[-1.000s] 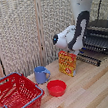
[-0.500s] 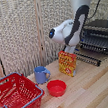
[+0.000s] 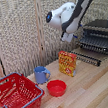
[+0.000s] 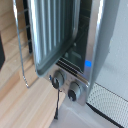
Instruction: Extend the gripper towards the oven tray handle. Grasp the handle and carefully pull the tray out of the oven. Move the gripper above the red bowl. Grab the red bowl gently. Lift the bowl and place it onto the oven tray.
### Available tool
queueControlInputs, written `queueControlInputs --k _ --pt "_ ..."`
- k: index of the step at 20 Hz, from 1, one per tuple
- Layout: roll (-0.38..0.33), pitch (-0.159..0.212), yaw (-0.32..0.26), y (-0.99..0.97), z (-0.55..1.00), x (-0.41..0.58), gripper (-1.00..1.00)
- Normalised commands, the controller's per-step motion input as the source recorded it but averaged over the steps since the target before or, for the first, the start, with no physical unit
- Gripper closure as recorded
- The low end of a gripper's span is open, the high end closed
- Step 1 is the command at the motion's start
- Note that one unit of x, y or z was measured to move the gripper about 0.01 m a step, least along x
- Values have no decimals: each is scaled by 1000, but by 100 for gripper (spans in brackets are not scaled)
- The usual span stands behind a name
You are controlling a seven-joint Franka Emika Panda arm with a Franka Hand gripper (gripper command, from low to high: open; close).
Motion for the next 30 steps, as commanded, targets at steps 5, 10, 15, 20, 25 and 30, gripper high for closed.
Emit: queueControlInputs --k 5,10,15,20,25,30 --pt "206 -26 -174 337 509 -137 -100" --pt "204 -51 -205 362 481 -97 -100" --pt "194 -58 -211 410 358 -96 -100" --pt "173 -36 -186 523 115 -64 -100" --pt "172 -7 -162 564 1 -14 -100" --pt "215 64 -91 561 -224 -33 -100"
